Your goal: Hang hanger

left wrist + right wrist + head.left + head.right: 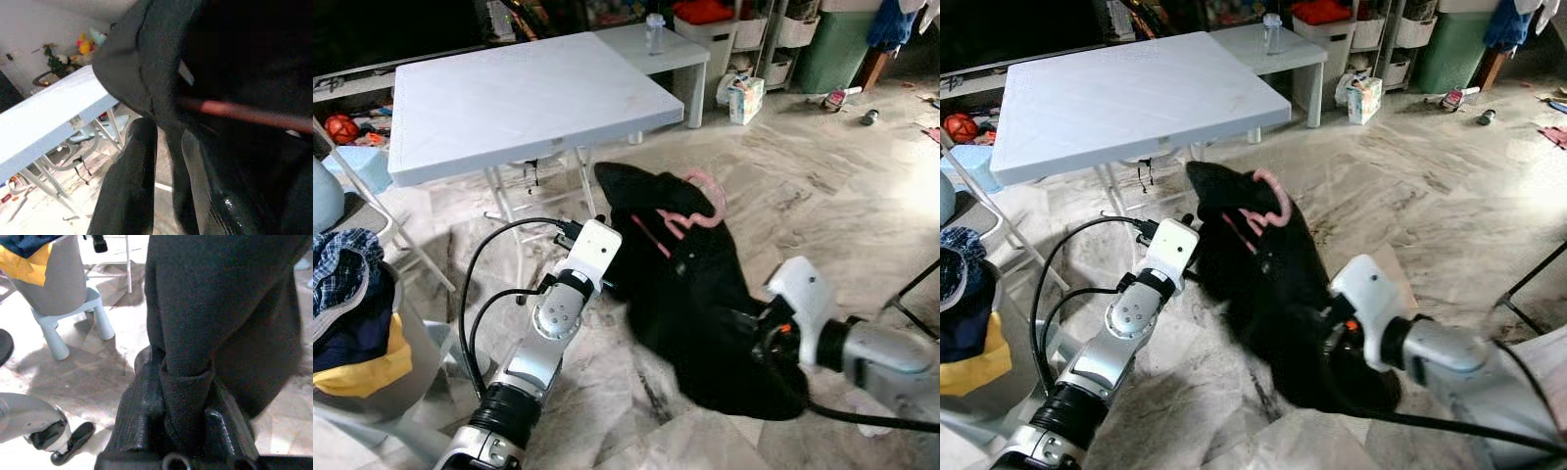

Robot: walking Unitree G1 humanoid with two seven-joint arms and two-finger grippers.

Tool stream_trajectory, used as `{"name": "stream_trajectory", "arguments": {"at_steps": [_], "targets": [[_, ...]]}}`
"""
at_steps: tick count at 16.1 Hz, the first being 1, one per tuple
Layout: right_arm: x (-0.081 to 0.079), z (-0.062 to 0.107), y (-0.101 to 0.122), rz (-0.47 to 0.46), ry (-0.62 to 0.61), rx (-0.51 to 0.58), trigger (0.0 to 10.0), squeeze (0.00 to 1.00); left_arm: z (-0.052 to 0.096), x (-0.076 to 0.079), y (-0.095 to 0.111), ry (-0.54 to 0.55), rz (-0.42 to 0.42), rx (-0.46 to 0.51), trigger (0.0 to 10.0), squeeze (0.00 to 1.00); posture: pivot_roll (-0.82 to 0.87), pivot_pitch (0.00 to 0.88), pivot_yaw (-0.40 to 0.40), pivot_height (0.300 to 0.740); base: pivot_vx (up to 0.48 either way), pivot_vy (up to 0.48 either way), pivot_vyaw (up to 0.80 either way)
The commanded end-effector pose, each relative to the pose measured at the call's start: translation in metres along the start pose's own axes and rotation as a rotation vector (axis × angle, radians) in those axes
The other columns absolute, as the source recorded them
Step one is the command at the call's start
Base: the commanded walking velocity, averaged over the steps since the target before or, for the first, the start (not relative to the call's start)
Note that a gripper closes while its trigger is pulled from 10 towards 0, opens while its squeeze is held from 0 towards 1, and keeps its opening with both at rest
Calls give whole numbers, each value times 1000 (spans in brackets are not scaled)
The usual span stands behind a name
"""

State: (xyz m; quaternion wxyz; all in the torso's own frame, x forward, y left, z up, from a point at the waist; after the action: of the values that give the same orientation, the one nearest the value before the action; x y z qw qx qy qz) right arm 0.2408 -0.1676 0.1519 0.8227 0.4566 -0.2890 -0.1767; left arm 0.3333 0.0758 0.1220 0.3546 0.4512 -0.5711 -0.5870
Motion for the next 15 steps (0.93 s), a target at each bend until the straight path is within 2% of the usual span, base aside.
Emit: {"name": "stream_trajectory", "arguments": {"at_steps": [1, 3, 4, 8, 9, 11, 12, 15], "targets": [[-9, -1, 15, 28, 51, 67, 10000, 0, 1, -2, 0, -10, -36, -3, 10000, 0, -126, 7, 21, 740, 0, 0, 0], [-15, 2, 22, 5, 98, 98, 10000, 0, 0, -12, -1, 26, -59, -13, 10000, 0, -125, 7, 22, 740, 0, 0, 0], [-17, 9, 27, 1, 142, 118, 10000, 0, -2, -21, -2, 50, -78, -20, 10000, 0, -130, 4, 22, 740, 0, 0, 0], [-21, 22, 33, -21, 228, 144, 10000, 0, -4, -32, -4, 99, -122, -35, 10000, 0, -141, 0, 23, 740, 0, 0, 0], [-27, 29, 31, -24, 280, 124, 10000, 0, -3, -40, -9, 142, -152, -56, 10000, 0, -143, 0, 24, 740, 0, 0, 0], [-29, 36, 29, -33, 309, 106, 10000, 0, 0, -52, -13, 188, -189, -69, 10000, 0, -144, 2, 24, 740, 0, 0, 0], [-28, 41, 25, -32, 324, 82, 10000, 0, 3, -66, -14, 242, -217, -75, 10000, 0, -145, 4, 23, 740, 0, 0, 0], [-27, 50, 17, -27, 343, 35, 10000, 0, 5, -88, -14, 320, -231, -92, 10000, 0, -144, 7, 19, 740, 0, 0, 0]]}}
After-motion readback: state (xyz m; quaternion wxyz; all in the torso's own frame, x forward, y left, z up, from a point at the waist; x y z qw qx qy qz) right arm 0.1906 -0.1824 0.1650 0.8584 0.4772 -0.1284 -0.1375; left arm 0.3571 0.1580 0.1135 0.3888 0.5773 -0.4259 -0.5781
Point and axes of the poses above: a point about 5 cm out from each wrist's last joint towards the gripper, its own z axis pointing back from the gripper into the wrist, its own y axis along the axis of the wrist's last joint, x = y × z, the point moved 1 cm from there along -z, pointing out of the wrist towards the gripper, and after that the axes turned 15 degrees about z, right-handed, at the moved point
